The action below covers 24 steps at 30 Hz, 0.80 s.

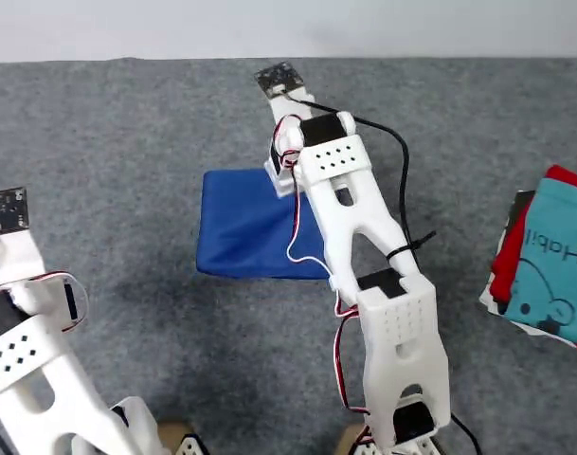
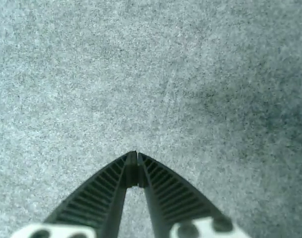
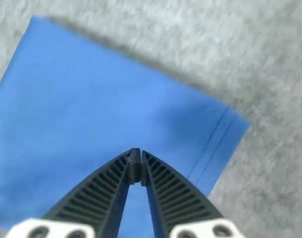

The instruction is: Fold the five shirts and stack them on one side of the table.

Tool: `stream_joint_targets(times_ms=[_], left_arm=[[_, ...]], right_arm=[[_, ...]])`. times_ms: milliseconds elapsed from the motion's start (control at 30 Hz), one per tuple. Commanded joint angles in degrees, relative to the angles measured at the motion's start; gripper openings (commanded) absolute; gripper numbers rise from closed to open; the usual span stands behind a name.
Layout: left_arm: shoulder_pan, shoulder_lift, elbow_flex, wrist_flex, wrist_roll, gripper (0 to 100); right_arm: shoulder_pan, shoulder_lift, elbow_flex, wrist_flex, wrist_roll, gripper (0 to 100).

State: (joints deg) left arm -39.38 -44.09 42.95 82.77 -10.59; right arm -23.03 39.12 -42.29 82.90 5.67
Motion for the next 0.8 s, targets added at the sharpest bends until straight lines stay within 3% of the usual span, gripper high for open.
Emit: stream_joint_targets(times_ms=[0, 100, 300, 367, 767], left_arm=[[-0.1, -1.1, -0.2, -1.1, -0.5, 0], [-0.1, -1.1, -0.2, -1.1, -0.5, 0], [-0.1, -1.1, -0.2, -1.1, -0.5, 0], [-0.1, -1.1, -0.2, -1.1, -0.5, 0], [-0.1, -1.1, -0.2, -1.0, -0.5, 0]], right_arm=[[-1.3, -4.6, -2.5, 5.1, -3.0, 1.3], [-1.3, -4.0, -2.5, 8.0, -12.1, 7.7], [-1.1, -1.5, -2.5, 8.2, -23.5, 42.8], [-1.1, -0.1, -2.5, 6.8, -25.4, 49.0], [0.9, 8.5, -2.5, -1.0, -30.5, 48.3]])
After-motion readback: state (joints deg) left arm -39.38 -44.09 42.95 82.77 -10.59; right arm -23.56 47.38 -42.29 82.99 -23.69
